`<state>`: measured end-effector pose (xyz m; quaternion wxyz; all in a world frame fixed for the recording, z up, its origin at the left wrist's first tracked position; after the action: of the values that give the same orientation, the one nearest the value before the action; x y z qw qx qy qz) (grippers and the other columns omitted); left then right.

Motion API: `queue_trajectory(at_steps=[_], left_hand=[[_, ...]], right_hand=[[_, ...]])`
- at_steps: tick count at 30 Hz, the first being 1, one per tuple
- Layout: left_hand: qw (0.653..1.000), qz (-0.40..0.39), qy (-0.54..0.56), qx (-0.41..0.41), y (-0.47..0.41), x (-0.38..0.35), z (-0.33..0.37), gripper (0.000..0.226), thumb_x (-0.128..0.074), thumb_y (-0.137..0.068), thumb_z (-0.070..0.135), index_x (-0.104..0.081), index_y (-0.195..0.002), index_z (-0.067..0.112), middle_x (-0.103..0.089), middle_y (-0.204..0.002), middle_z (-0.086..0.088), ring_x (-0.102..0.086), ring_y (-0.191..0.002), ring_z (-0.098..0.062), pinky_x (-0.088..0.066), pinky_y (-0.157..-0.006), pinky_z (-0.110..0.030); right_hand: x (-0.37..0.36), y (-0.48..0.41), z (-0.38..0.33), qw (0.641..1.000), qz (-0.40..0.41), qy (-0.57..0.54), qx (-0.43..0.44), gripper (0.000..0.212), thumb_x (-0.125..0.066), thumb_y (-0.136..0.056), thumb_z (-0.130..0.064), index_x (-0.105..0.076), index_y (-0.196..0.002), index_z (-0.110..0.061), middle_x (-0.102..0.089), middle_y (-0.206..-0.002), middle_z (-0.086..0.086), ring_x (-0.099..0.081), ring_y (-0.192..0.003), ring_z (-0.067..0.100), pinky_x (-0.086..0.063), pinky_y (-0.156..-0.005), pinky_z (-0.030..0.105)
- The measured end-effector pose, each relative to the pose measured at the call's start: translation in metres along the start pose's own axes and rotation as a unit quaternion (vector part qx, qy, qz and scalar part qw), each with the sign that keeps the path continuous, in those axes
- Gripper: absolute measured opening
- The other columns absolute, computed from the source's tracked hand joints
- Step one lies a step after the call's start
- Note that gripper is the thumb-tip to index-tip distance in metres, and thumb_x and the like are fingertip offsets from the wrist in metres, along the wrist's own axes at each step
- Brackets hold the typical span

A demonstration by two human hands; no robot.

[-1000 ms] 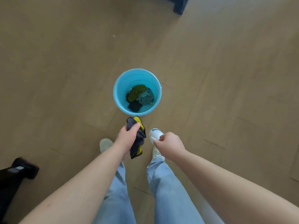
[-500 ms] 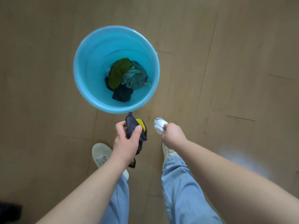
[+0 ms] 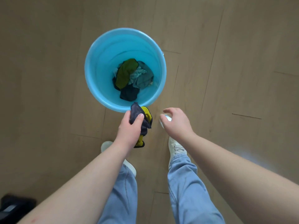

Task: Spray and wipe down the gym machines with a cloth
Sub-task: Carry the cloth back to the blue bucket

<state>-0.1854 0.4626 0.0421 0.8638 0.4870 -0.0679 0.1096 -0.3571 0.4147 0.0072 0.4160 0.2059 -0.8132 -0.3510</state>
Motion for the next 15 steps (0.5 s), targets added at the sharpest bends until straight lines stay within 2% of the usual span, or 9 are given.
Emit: queue_trajectory(at_steps=[2, 4, 5, 7, 10, 11, 12, 13, 15], left_hand=[[1.0, -0.009, 0.024, -0.015, 0.006, 0.004, 0.013, 0.026, -0.055, -0.103, 0.034, -0.059, -0.129, 0.033, -0.069, -0.115, 0.008, -0.066, -0.109, -0.012, -0.053, -0.091, -0.033], [0.997, -0.019, 0.061, -0.034, 0.011, 0.01, 0.029, 0.025, -0.061, -0.098, 0.036, -0.062, -0.123, 0.033, -0.072, -0.114, 0.003, -0.068, -0.111, -0.018, -0.057, -0.094, -0.039], [0.995, -0.031, 0.088, -0.042, 0.012, 0.013, 0.038, 0.032, -0.063, -0.094, 0.038, -0.062, -0.126, 0.032, -0.072, -0.117, 0.0, -0.069, -0.113, -0.021, -0.057, -0.096, -0.044], [0.984, -0.069, 0.16, -0.047, 0.012, 0.021, 0.055, 0.051, -0.063, -0.09, 0.035, -0.055, -0.14, 0.03, -0.068, -0.13, -0.003, -0.067, -0.119, -0.022, -0.057, -0.099, -0.044], [0.98, -0.092, 0.162, -0.067, 0.008, 0.04, 0.084, 0.063, -0.059, -0.097, 0.03, -0.036, -0.155, 0.035, -0.056, -0.145, 0.008, -0.058, -0.125, -0.007, -0.053, -0.082, -0.017], [0.981, -0.088, 0.154, -0.073, 0.006, 0.046, 0.092, 0.064, -0.058, -0.096, 0.032, -0.035, -0.155, 0.037, -0.054, -0.146, 0.011, -0.055, -0.125, -0.004, -0.05, -0.081, -0.017], [0.983, -0.083, 0.146, -0.079, 0.002, 0.054, 0.099, 0.064, -0.057, -0.095, 0.035, -0.034, -0.155, 0.038, -0.053, -0.147, 0.012, -0.053, -0.127, -0.004, -0.046, -0.086, -0.022], [0.984, -0.071, 0.138, -0.083, 0.0, 0.062, 0.103, 0.064, -0.057, -0.096, 0.035, -0.033, -0.156, 0.036, -0.05, -0.149, 0.012, -0.051, -0.13, -0.007, -0.044, -0.095, -0.027], [0.99, -0.024, 0.11, -0.08, -0.002, 0.079, 0.107, 0.062, -0.056, -0.103, 0.028, -0.03, -0.159, 0.029, -0.044, -0.153, 0.006, -0.047, -0.134, -0.011, -0.039, -0.109, -0.035]], right_hand=[[0.012, 0.015, -0.031, 0.986, -0.055, -0.16, 0.002, 0.046, -0.058, -0.103, -0.048, -0.06, -0.143, -0.024, -0.063, -0.138, -0.005, -0.061, -0.126, 0.018, -0.054, -0.104, 0.043], [0.02, 0.027, -0.063, 0.934, -0.154, -0.319, -0.045, 0.044, -0.059, -0.104, -0.047, -0.056, -0.144, -0.028, -0.067, -0.134, -0.008, -0.068, -0.119, 0.017, -0.062, -0.093, 0.047], [0.025, 0.029, -0.077, 0.913, -0.18, -0.362, -0.057, 0.041, -0.061, -0.103, -0.044, -0.057, -0.142, -0.03, -0.068, -0.131, -0.006, -0.07, -0.115, 0.017, -0.064, -0.089, 0.048], [0.033, 0.027, -0.101, 0.904, -0.16, -0.392, -0.059, 0.036, -0.065, -0.102, -0.03, -0.059, -0.137, -0.027, -0.072, -0.126, 0.001, -0.074, -0.108, 0.022, -0.064, -0.087, 0.048], [0.045, 0.017, -0.128, 0.88, -0.106, -0.459, -0.059, 0.034, -0.064, -0.101, -0.014, -0.061, -0.135, -0.015, -0.072, -0.124, 0.015, -0.075, -0.106, 0.032, -0.065, -0.079, 0.047], [0.049, 0.015, -0.135, 0.87, -0.095, -0.481, -0.056, 0.036, -0.063, -0.102, -0.012, -0.06, -0.137, -0.013, -0.07, -0.127, 0.016, -0.073, -0.11, 0.033, -0.065, -0.078, 0.044], [0.052, 0.014, -0.141, 0.865, -0.081, -0.492, -0.051, 0.038, -0.063, -0.102, -0.012, -0.058, -0.14, -0.013, -0.067, -0.13, 0.015, -0.07, -0.115, 0.033, -0.064, -0.081, 0.043], [0.054, 0.012, -0.146, 0.869, -0.066, -0.488, -0.047, 0.041, -0.063, -0.102, -0.013, -0.057, -0.143, -0.015, -0.064, -0.132, 0.012, -0.067, -0.12, 0.031, -0.063, -0.087, 0.043], [0.056, 0.013, -0.151, 0.898, -0.046, -0.436, -0.039, 0.045, -0.062, -0.102, -0.017, -0.054, -0.147, -0.02, -0.06, -0.137, 0.005, -0.061, -0.124, 0.025, -0.06, -0.096, 0.043]])
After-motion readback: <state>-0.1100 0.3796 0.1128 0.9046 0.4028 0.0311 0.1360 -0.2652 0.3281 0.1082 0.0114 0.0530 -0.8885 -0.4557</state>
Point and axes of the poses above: each hand's wrist, its own y-axis away from the middle knuckle, its own x-axis out of the back of the hand, z = x × y, the point moved 1 cm from there along -y, towards the middle knuckle
